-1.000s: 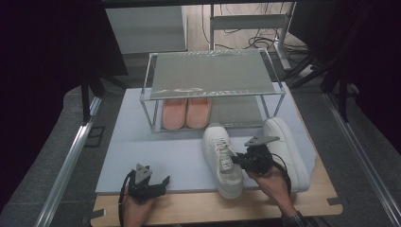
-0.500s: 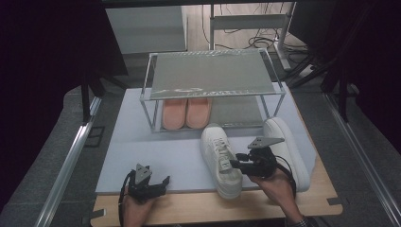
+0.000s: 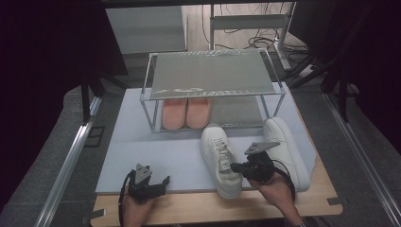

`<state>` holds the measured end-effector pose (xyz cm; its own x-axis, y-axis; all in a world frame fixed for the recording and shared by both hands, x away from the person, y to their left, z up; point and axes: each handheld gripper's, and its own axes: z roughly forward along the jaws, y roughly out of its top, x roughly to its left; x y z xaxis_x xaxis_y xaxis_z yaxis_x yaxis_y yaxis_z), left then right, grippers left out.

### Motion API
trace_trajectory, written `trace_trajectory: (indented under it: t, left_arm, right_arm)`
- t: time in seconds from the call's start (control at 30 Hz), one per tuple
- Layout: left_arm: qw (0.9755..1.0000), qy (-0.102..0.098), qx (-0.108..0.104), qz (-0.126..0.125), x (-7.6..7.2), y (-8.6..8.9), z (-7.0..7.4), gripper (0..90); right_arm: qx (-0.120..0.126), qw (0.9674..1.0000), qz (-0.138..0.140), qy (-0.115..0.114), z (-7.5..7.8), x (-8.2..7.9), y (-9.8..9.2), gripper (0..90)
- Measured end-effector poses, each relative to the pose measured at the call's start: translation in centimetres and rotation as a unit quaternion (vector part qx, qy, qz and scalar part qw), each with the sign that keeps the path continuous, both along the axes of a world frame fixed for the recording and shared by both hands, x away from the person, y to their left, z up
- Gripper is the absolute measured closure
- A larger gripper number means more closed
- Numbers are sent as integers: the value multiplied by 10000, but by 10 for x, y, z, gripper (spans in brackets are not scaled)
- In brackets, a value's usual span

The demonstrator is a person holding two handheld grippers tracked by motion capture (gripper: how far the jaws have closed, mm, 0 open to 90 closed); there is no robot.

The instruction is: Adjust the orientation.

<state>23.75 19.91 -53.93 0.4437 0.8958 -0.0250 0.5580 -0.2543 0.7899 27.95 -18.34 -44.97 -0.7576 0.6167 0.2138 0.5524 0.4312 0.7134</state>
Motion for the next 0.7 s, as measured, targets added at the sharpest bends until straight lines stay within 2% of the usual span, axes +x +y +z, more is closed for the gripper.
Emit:
trace_trajectory:
  t: [0.1, 0.27, 0.5, 0.7]
  left_arm:
    - [10000, 2, 0, 2, 0, 0, 0, 108]
    - [10000, 7, 10, -8, 0, 0, 0, 108]
    - [10000, 8, 14, -9, 0, 0, 0, 108]
    - [10000, 1, 21, -17, 0, 0, 0, 108]
  right_arm:
    - [18, 10000, -13, 27, -2, 3, -1, 897]
    - [-168, 9998, -111, -80, -1, 5, -5, 897]
    - [-177, 9994, -280, -78, -1, 11, -19, 894]
    - [-11, 9998, -210, 57, 5, 8, -19, 763]
